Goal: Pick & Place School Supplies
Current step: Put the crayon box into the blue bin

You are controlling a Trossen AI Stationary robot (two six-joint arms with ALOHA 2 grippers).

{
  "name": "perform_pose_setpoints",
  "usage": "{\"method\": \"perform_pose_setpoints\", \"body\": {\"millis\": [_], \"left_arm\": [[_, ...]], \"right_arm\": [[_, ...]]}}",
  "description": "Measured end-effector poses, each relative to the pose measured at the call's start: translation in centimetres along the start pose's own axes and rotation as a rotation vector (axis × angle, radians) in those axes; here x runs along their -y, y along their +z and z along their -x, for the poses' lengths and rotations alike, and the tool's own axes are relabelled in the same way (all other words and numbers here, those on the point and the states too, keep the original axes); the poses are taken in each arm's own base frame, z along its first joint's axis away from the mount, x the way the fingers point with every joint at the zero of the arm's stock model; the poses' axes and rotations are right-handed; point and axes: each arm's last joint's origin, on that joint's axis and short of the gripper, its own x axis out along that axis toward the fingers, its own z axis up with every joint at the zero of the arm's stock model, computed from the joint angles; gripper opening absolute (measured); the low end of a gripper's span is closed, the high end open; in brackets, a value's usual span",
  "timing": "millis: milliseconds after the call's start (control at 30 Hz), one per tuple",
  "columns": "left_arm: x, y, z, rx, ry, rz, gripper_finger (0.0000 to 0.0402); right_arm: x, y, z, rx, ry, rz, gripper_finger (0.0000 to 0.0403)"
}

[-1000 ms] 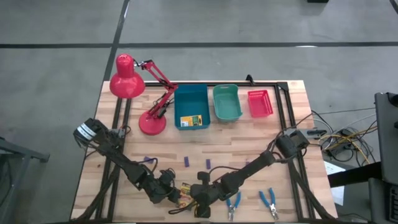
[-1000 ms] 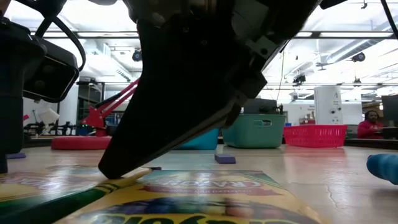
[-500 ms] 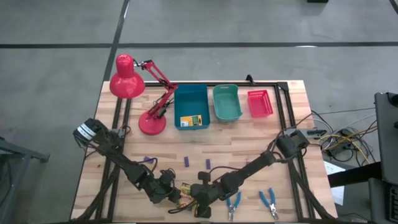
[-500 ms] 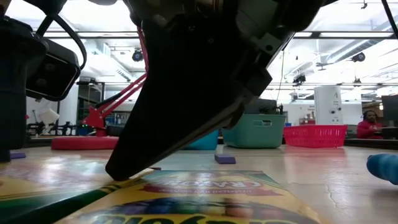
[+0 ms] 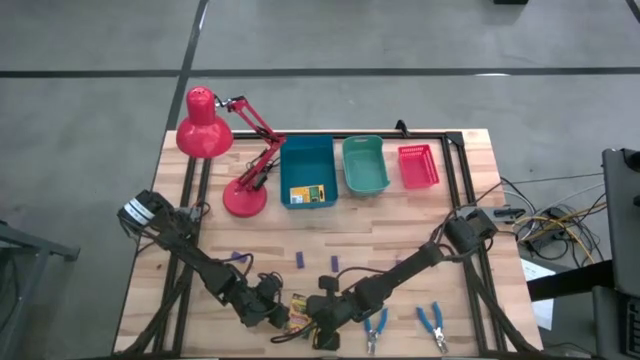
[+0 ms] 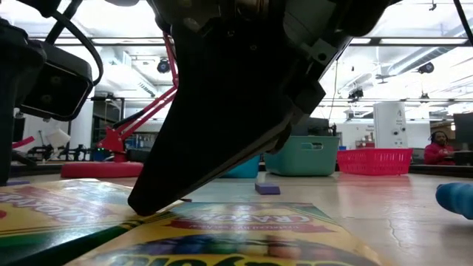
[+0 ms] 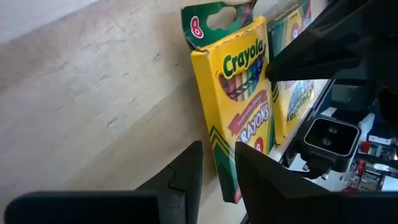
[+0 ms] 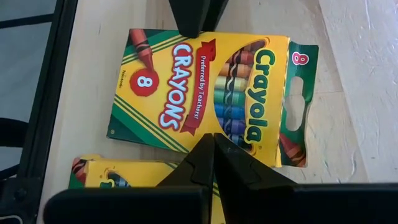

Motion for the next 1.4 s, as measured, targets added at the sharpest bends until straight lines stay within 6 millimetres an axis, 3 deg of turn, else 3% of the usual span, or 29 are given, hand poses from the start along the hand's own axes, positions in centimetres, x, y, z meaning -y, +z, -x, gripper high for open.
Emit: {"method": "perform_pose_setpoints", "body": {"millis": [533,1400], "left_arm": [[-0.1,0.0,-1.1,0.01,-0.05,-0.05,0.0099],[0.2,0.6,-0.8,0.059,-0.063,-0.012,0.0099]], "right_arm": [[0.0,-0.2,0.0,-0.013,-0.004,0.003,0.0008],[0.3,-0.5,0.1,-0.055,-0.03,0.013,0.0008]]}}
